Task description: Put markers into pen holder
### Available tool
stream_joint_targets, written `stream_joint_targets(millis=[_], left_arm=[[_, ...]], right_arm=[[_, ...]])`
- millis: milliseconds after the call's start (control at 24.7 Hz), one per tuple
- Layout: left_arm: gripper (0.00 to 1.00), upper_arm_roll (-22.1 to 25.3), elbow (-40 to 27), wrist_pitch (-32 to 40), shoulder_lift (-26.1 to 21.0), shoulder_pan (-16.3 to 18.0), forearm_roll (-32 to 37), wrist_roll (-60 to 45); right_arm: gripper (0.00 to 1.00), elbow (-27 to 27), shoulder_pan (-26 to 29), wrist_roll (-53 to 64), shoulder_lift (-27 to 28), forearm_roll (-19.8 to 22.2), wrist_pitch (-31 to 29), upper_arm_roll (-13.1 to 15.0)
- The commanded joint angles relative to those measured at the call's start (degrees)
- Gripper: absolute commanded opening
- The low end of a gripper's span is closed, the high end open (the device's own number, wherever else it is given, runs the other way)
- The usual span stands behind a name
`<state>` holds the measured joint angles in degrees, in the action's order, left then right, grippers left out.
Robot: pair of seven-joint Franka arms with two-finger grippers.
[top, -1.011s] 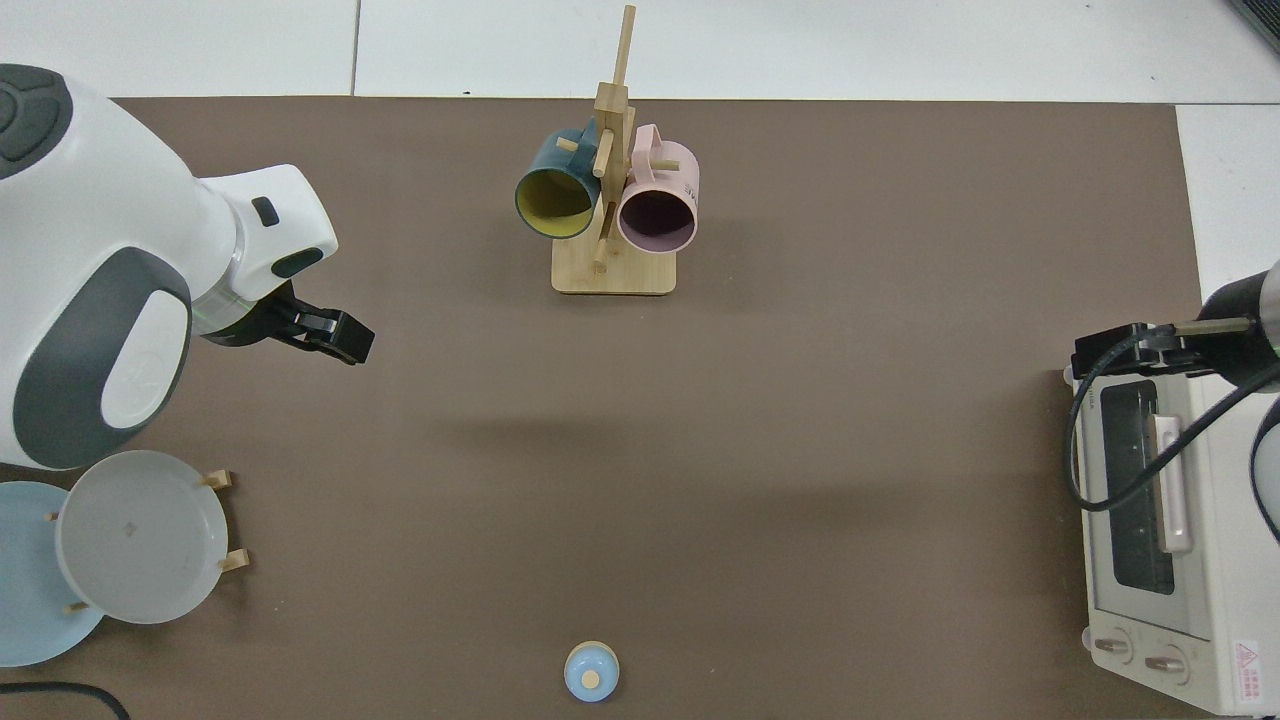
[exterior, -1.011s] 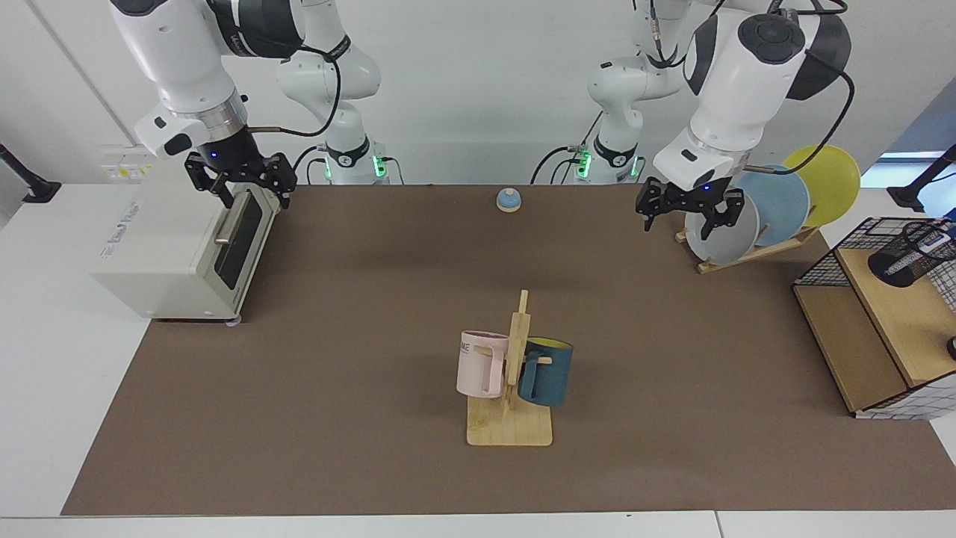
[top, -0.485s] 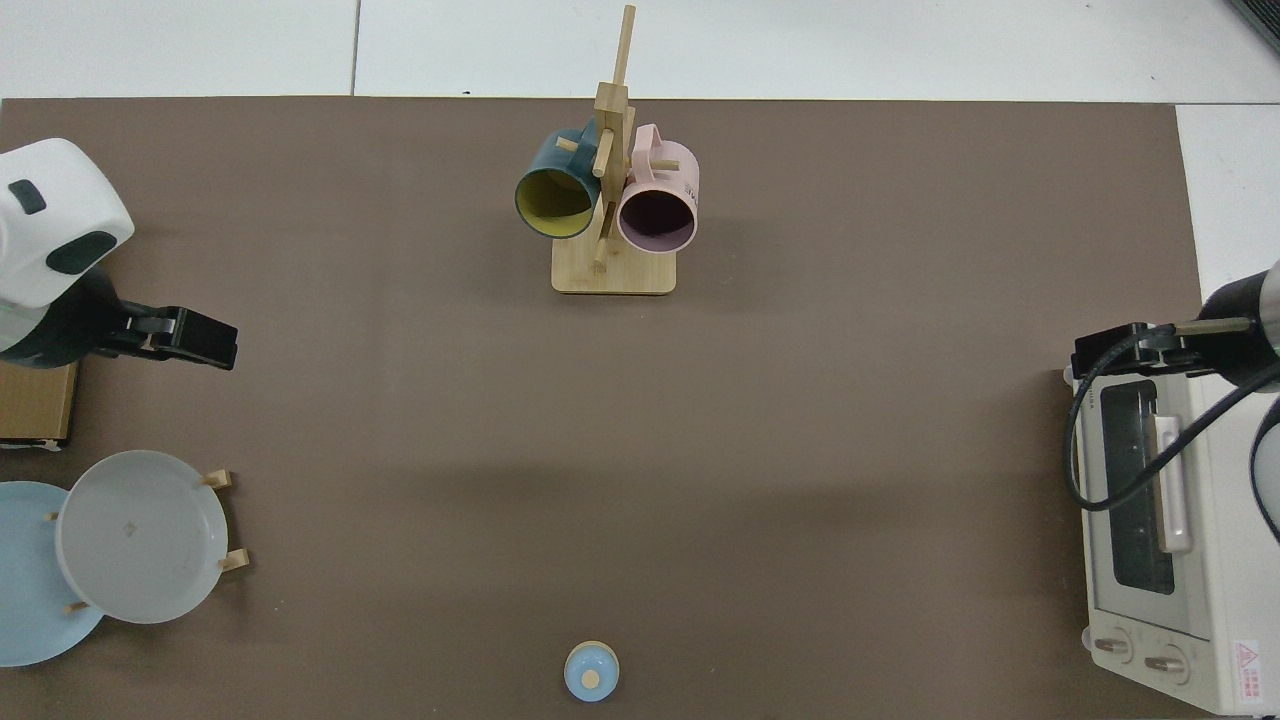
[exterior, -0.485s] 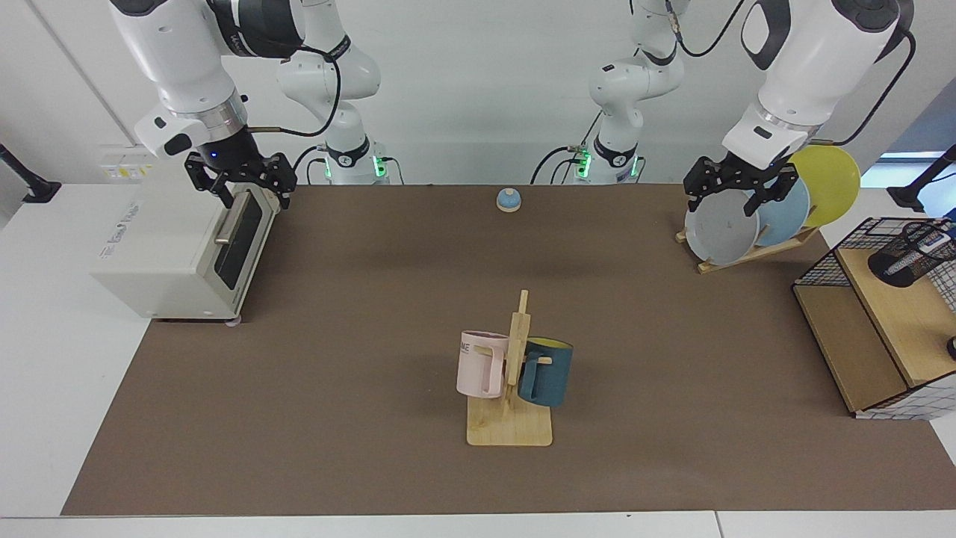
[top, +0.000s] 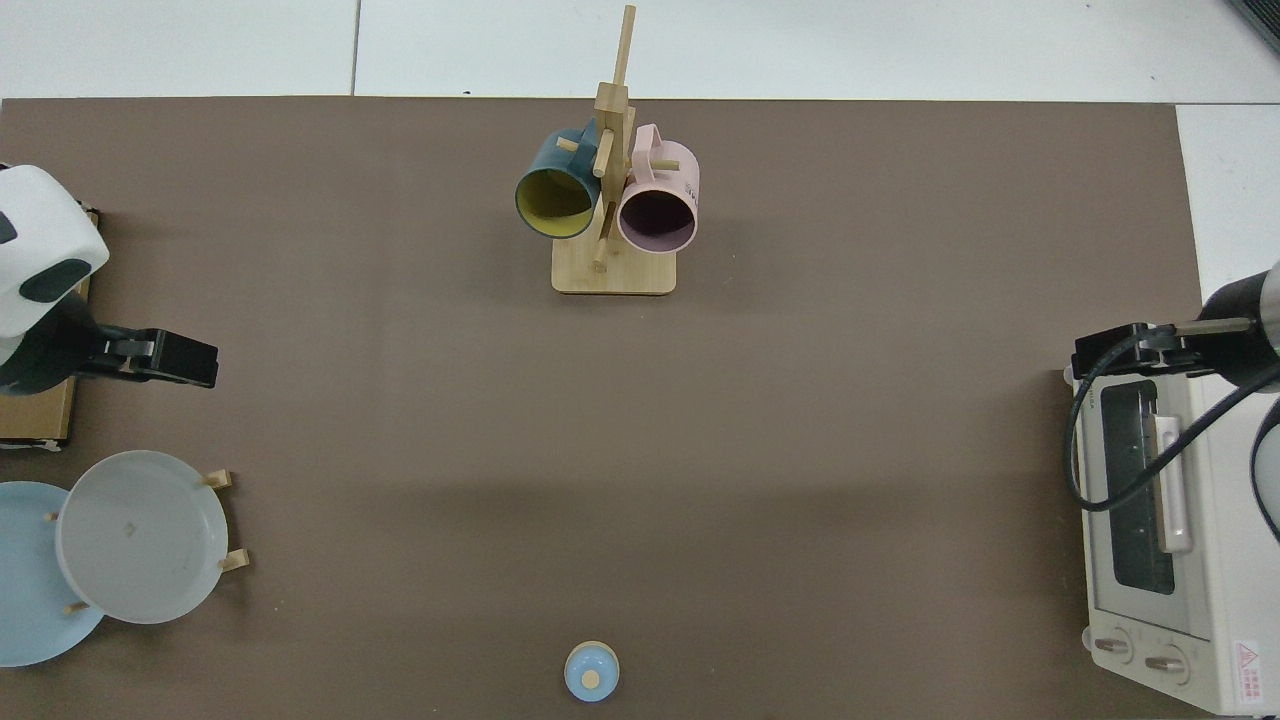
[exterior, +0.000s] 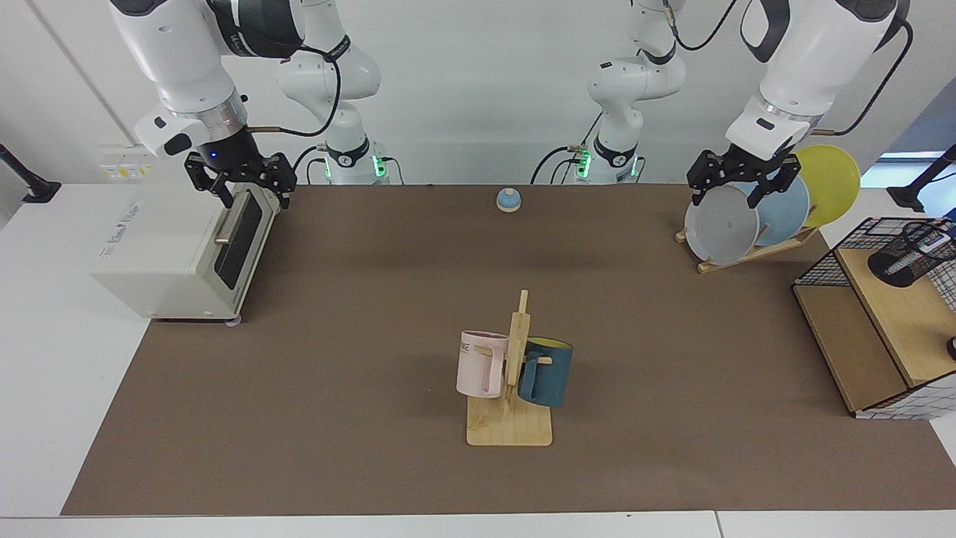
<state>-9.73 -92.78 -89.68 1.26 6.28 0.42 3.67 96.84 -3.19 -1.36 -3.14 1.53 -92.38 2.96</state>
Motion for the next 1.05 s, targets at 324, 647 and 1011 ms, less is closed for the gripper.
stream_joint_targets(millis=[324,647,1011], left_arm=[[1.00,10.95,1.28,-1.99,-2.31,-10.39,-1.83,0.55],[1.00,11.84,0.84,-5.51,-4.08,-9.61,-2.62,3.71],[1.00,11.49,0.84,-4.63,-3.81,-9.70,-2.44,3.80]], right_arm=[[1.00,0.54,0.64,1.80,-0.55,-0.48,-0.88,-0.15],[1.00,0.54,0.64,1.80,-0.55,-0.48,-0.88,-0.24],[1.00,0.54,0.64,1.80,-0.55,-0.48,-0.88,-0.24]])
